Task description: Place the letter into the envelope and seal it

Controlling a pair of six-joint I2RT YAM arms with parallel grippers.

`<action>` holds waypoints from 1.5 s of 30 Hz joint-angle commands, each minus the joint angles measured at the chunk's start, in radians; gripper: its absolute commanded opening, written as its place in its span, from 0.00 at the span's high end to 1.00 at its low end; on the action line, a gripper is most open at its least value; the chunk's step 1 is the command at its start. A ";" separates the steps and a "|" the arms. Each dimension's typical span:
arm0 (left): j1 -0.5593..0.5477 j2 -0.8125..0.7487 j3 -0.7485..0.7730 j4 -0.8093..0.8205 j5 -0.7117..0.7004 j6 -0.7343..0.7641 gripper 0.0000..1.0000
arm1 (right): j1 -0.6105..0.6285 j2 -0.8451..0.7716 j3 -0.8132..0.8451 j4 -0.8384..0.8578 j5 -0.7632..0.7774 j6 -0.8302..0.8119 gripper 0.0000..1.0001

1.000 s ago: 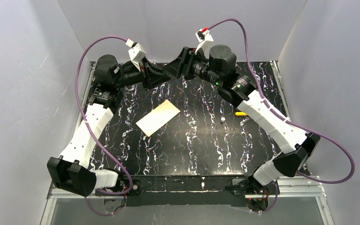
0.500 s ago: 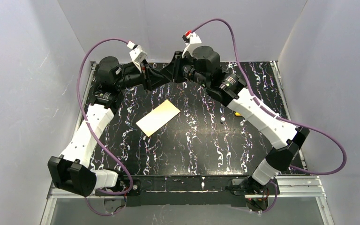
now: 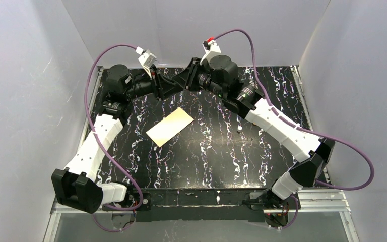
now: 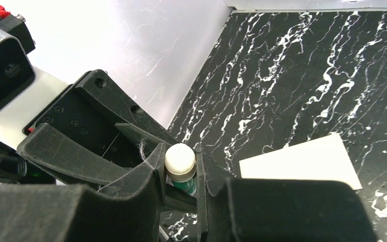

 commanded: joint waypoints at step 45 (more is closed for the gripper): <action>-0.040 -0.037 -0.196 -0.480 -0.114 0.466 1.00 | -0.544 0.148 -0.477 -0.408 0.157 -0.174 0.30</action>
